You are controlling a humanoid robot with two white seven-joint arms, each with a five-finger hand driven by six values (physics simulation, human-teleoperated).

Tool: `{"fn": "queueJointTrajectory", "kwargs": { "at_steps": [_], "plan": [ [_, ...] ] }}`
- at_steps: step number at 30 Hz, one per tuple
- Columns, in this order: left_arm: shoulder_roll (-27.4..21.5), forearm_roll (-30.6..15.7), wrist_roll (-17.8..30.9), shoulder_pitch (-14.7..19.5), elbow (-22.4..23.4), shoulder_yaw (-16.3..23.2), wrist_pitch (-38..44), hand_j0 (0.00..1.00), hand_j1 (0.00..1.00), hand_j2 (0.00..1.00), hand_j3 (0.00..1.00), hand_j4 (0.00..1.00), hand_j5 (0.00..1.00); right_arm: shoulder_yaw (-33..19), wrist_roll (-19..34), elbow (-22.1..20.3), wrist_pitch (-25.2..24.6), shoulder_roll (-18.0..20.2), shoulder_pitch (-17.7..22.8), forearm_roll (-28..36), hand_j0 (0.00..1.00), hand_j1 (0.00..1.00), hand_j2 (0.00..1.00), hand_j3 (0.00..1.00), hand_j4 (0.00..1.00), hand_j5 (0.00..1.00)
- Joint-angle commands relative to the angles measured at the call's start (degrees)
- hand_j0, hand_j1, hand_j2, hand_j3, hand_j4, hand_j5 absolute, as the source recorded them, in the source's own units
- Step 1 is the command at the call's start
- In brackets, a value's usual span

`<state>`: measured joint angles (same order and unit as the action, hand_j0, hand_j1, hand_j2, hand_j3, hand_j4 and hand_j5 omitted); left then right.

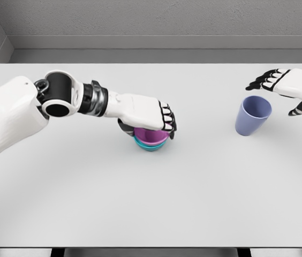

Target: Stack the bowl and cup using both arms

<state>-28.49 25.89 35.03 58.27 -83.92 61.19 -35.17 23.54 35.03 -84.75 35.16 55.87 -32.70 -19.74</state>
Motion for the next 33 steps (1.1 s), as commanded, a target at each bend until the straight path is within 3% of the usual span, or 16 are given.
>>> {"fn": "queueJointTrajectory", "kwargs": {
  "at_steps": [1, 4, 13, 20, 33],
  "plan": [
    [-0.2, -0.2, 0.0, 0.0, 0.1, 0.5, 0.2, 0.68, 0.68, 0.68, 0.68, 0.68, 0.68, 0.0, 0.0, -1.2, -0.2, 0.1, 0.0, 0.3, 1.0, 1.0, 1.0, 1.0, 1.0, 1.0],
    [0.4, -0.1, 0.0, 0.6, 2.8, 0.5, 0.2, 0.68, 0.68, 0.68, 0.68, 0.68, 0.68, 0.2, 0.0, -1.2, -0.2, 0.0, 0.1, 0.3, 1.0, 1.0, 1.0, 1.0, 1.0, 1.0],
    [0.4, -0.1, 0.0, 0.6, 3.0, 0.5, 0.2, 0.7, 0.7, 0.7, 0.7, 0.7, 0.7, 0.6, 0.0, -1.0, -0.2, -0.3, 0.1, 0.3, 1.0, 1.0, 1.0, 1.0, 1.0, 1.0],
    [0.4, -0.2, 0.0, 0.4, 3.0, 0.5, 0.2, 0.89, 0.89, 0.89, 0.89, 0.89, 0.89, 1.2, 0.0, -0.9, -0.2, -0.7, -0.1, 0.3, 1.0, 1.0, 1.0, 1.0, 1.0, 1.0],
    [0.4, -0.3, 0.0, 0.3, 3.8, 0.5, 0.2, 1.0, 1.0, 1.0, 1.0, 1.0, 1.0, 3.1, 0.0, -0.9, -0.2, -1.4, -0.5, 0.2, 1.0, 1.0, 1.0, 1.0, 1.0, 1.0]
  ]
}}
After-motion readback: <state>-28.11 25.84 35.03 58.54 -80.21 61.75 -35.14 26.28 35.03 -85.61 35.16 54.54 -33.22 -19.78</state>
